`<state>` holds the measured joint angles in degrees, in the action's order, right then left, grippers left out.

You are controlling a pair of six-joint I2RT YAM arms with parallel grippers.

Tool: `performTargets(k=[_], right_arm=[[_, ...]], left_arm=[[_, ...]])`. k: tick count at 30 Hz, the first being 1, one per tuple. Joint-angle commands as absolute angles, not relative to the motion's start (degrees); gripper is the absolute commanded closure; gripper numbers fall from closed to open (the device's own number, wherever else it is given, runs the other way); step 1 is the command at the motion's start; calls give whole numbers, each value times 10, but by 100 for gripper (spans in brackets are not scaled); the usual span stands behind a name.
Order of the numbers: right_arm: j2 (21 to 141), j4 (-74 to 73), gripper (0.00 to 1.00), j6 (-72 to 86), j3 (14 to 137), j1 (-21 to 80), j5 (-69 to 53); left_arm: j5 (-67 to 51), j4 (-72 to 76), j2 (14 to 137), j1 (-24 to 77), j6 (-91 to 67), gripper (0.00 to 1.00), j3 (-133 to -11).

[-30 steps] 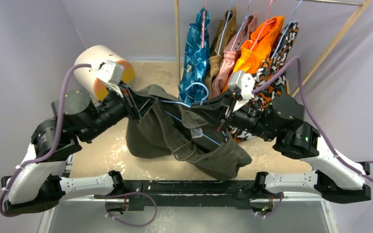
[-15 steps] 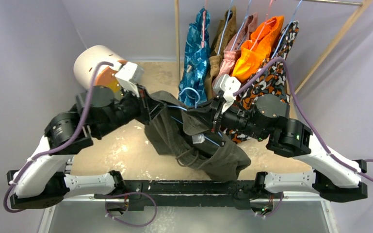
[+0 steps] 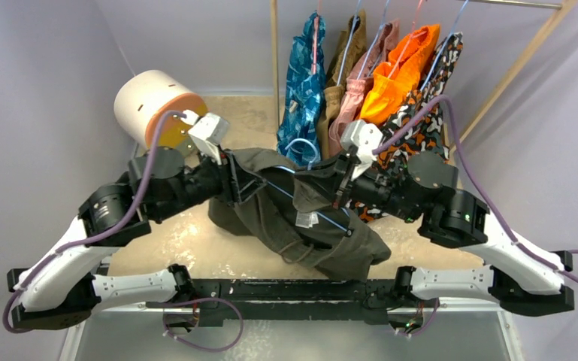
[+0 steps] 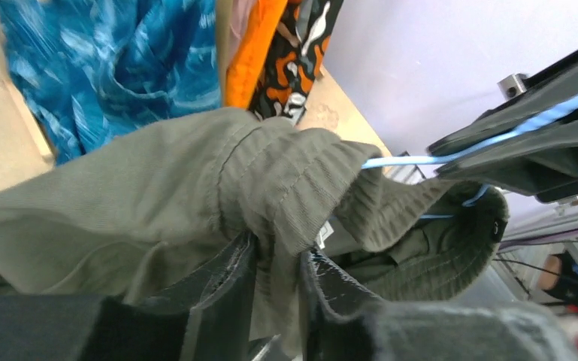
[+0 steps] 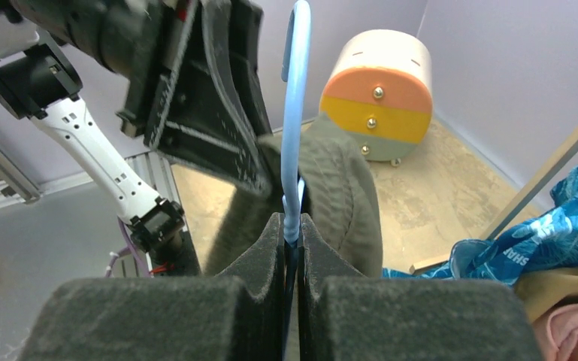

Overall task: Place the shorts on the hanger
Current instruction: Hang the shorts on the hanger.

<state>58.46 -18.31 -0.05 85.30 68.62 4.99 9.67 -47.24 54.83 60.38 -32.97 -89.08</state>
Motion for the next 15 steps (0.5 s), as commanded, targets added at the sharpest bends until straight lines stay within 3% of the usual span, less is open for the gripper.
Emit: performTargets(k=[1, 5, 15], right_arm=[[541, -83, 100, -2, 838, 687, 49], [523, -79, 100, 5, 832, 687, 44], [494, -110, 100, 11, 845, 688, -5]], left_arm=[[56, -454, 551, 602, -339, 63, -888], [73, -456, 524, 603, -317, 43, -903], [134, -399, 400, 602, -168, 29, -921]])
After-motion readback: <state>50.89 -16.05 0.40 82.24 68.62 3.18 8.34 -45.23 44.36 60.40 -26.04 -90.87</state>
